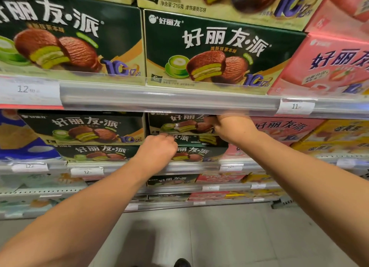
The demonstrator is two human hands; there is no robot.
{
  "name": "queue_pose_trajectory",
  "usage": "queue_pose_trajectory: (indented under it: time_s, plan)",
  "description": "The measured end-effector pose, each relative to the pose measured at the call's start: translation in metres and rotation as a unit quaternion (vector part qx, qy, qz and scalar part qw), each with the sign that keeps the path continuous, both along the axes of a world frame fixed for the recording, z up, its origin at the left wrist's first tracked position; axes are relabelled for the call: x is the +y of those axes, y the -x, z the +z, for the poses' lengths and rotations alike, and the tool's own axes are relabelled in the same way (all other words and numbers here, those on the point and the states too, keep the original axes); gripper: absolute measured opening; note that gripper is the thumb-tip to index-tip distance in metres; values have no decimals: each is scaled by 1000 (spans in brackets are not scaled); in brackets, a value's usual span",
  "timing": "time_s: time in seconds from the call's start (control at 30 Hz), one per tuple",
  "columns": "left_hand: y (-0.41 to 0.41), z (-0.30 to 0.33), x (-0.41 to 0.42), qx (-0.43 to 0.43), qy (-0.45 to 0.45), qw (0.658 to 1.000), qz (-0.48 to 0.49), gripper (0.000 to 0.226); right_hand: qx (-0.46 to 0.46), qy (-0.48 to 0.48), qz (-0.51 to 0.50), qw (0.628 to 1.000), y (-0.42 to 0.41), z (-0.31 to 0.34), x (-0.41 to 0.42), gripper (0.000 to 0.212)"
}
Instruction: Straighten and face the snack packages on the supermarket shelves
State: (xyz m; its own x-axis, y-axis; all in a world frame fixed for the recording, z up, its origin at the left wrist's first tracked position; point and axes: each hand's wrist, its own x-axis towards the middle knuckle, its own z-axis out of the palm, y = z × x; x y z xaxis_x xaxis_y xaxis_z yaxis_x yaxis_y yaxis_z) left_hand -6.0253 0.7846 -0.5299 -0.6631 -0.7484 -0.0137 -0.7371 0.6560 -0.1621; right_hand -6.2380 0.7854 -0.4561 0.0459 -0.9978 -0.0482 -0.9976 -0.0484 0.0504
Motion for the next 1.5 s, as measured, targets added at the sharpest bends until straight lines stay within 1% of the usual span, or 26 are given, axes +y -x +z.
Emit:
queue_pose_trajectory:
  time_s: [0.03,0.13,0.23,0.3,0.4,0.47,0.53,0.57,0.63,0.7,0.77,0.8,0.97,1.07,1.2,1.27,1.33,1.4,1.43,1.5]
  plan:
    - [-1,2,0,3,-1,1000,-4,24,-2,5,1,1000,0,1,1,11]
    - [0,3,3,-3,-1,1000,-11,22,-6,21,7,1000,-1,-1,5,19]
    - [1,5,6,10,5,1000,-20,23,-20,37,3,999,1,-4,8,14]
    - [-4,6,10,43,38,997,-44,25,-23,45,4,999,0,-3,9,17]
    - [-15,0,17,128,52,985,-101,46,-29,74,35,996,-4,-2,13,25]
    - [-21,-2,23,167,98,970,-146,58,-39,91,52,994,-7,-2,15,30]
    - [-24,1,25,197,181,947,-177,61,-38,89,58,994,-8,-1,17,32]
    - [-25,3,24,205,217,938,-178,62,-36,89,61,994,-8,-1,18,32]
    - [-21,11,19,203,256,934,-147,62,-31,86,67,994,-8,-1,20,33]
    - [-15,24,14,179,244,950,-79,66,-28,74,64,995,-8,1,20,34]
    - [-10,37,11,133,192,972,-4,73,-26,59,57,996,-8,3,20,34]
    - [-9,40,10,115,179,977,17,74,-24,58,55,996,-8,3,20,34]
    - [-8,40,6,102,149,982,48,73,-19,64,60,996,-7,1,19,35]
    - [-8,38,5,100,165,980,48,75,-6,65,67,996,-7,0,18,35]
    - [-8,36,3,99,153,982,50,75,-6,66,65,996,-7,-1,17,33]
    - [-7,37,3,101,151,982,49,75,-4,82,77,994,-7,-3,20,33]
    - [-8,34,3,114,172,978,23,83,-1,107,84,991,-8,-8,26,34]
    - [-14,35,8,127,191,973,-27,89,-3,139,71,988,-10,-8,34,39]
    - [-19,32,15,131,192,971,-58,87,1,160,61,985,-9,-11,42,43]
    - [-33,12,39,149,190,965,-100,83,-37,194,56,979,-11,-32,75,54]
